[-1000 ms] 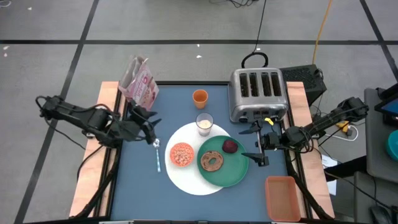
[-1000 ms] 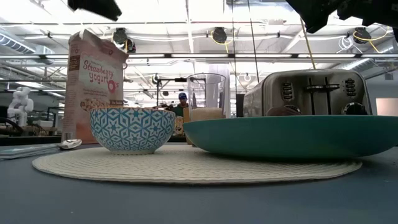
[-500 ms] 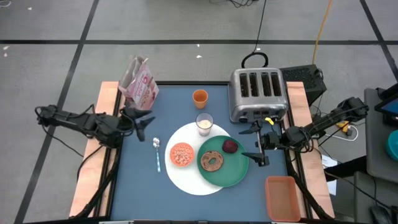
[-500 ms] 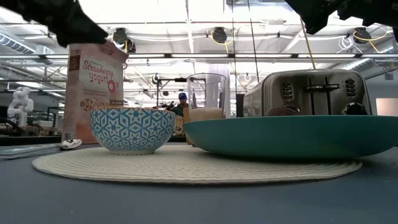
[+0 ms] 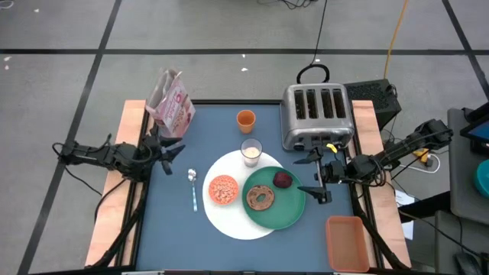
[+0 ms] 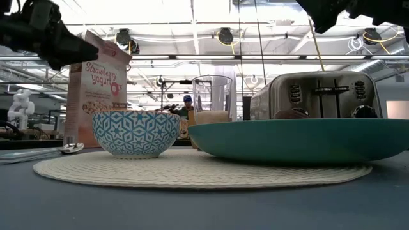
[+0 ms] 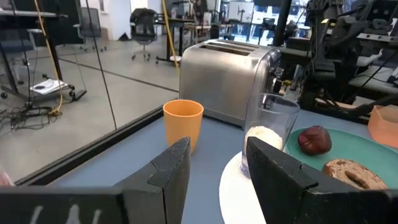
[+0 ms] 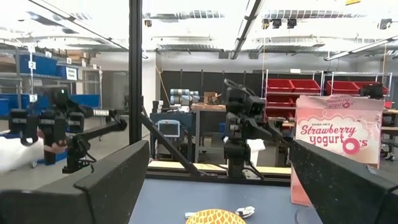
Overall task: Arrange a breakfast setting
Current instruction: Return to Home Position
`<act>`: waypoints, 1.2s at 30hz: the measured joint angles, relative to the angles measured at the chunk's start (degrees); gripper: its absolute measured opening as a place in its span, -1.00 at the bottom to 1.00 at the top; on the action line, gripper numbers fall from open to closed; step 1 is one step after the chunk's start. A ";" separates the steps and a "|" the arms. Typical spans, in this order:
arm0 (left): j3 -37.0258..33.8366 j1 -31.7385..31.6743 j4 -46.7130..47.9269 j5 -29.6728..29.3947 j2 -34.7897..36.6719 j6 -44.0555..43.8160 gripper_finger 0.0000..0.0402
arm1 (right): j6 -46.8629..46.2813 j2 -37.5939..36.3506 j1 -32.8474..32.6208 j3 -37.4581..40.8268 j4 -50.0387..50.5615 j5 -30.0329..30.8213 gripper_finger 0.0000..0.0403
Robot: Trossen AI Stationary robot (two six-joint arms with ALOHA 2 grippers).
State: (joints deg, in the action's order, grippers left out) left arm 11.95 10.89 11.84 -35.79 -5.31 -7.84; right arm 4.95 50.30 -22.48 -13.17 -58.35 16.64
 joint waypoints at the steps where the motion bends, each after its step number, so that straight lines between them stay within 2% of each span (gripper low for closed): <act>1: -1.04 -0.02 0.02 0.02 1.40 0.18 -0.19 | 0.00 0.00 0.00 0.00 -0.17 0.00 0.91; 4: -4.55 -0.02 -0.14 1.35 5.23 0.05 -0.19 | 0.07 0.00 0.00 0.00 -0.15 0.00 0.91; 8: -7.90 -0.03 -4.10 4.55 4.77 -0.31 -0.19 | 0.12 -0.02 0.00 0.00 -0.15 0.02 0.91; 14: -9.80 -0.48 -10.91 14.78 4.65 4.98 -0.19 | 0.17 -0.07 0.00 0.00 -0.63 1.35 0.91; 17: -10.88 -1.53 -13.92 17.29 4.66 6.93 -0.23 | 0.08 -0.04 0.02 0.00 -0.59 1.60 0.91; 24: -11.33 -5.97 -14.93 18.82 4.64 8.26 -0.55 | -0.58 -0.04 0.02 0.00 -0.59 1.60 0.91; 29: -11.31 -8.57 -14.64 19.97 4.53 8.91 -0.77 | -4.80 -0.04 0.02 0.00 -1.20 1.55 0.91; 34: -11.31 -9.73 -14.48 20.98 4.51 9.28 -0.96 | -5.78 -0.83 0.02 0.00 -4.80 1.33 0.91; 36: -11.31 -9.92 -14.45 21.00 4.50 9.30 -0.97 | -5.78 -2.01 0.02 0.00 -5.43 1.30 0.91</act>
State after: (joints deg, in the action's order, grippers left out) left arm 0.64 0.98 -2.61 -14.79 -0.81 1.46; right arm -0.83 48.30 -22.46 -13.17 -63.77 17.95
